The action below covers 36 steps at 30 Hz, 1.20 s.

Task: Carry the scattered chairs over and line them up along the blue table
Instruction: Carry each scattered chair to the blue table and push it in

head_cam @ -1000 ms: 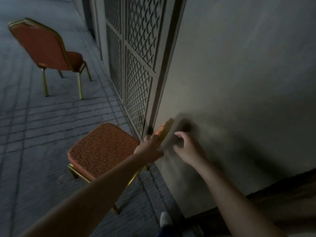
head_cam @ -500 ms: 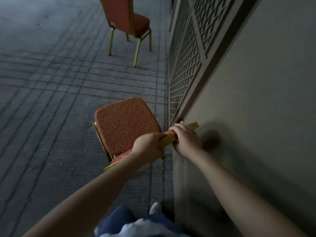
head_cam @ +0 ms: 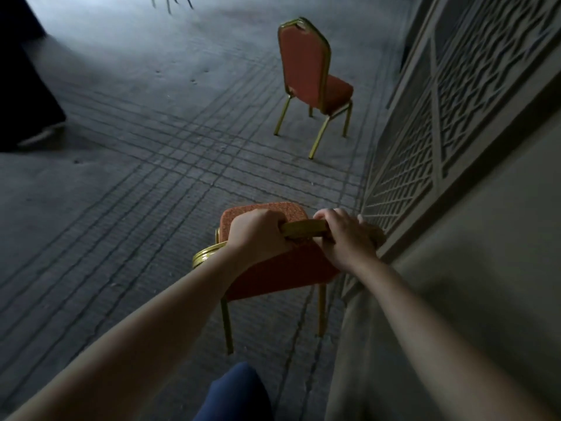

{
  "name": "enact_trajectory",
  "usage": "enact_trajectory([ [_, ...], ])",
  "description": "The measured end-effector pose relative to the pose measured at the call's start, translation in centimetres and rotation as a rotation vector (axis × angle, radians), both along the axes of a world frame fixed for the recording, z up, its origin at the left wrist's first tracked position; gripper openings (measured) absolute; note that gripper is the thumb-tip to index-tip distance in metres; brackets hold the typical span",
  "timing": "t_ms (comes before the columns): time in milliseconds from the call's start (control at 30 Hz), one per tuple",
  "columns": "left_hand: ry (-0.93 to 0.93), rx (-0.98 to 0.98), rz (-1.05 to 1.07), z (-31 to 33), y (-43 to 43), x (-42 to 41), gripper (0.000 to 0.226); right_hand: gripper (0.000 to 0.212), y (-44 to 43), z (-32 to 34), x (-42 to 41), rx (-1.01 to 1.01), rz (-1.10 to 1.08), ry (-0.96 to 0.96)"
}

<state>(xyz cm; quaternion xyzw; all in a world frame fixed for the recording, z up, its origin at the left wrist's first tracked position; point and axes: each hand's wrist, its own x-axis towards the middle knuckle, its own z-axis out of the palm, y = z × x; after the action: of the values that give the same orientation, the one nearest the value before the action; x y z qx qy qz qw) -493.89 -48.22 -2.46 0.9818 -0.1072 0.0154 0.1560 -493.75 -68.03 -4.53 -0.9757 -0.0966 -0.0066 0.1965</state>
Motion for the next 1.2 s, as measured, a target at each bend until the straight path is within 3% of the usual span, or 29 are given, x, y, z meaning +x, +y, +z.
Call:
enact_trajectory([
  [300, -0.185, -0.021, 0.096, 3.3, 0.8, 11.7, 0.026, 0.024, 0.6, 3.5, 13.2, 0.091, 0.127, -0.252],
  [567, -0.351, 0.059, 0.167, 5.1, 3.0, 23.5, 0.034, 0.032, 1.8, 7.3, 26.3, 0.029, 0.131, -0.059],
  [833, -0.546, 0.005, 0.327, 4.4, 5.6, 31.7, 0.044, 0.045, 4.4, 6.9, 34.9, 0.095, 0.079, -0.362],
  [1200, -0.466, -0.066, 0.425, 5.6, 8.5, 43.5, 0.04, 0.04, 7.5, 7.3, 47.6, 0.148, 0.074, -0.318],
])
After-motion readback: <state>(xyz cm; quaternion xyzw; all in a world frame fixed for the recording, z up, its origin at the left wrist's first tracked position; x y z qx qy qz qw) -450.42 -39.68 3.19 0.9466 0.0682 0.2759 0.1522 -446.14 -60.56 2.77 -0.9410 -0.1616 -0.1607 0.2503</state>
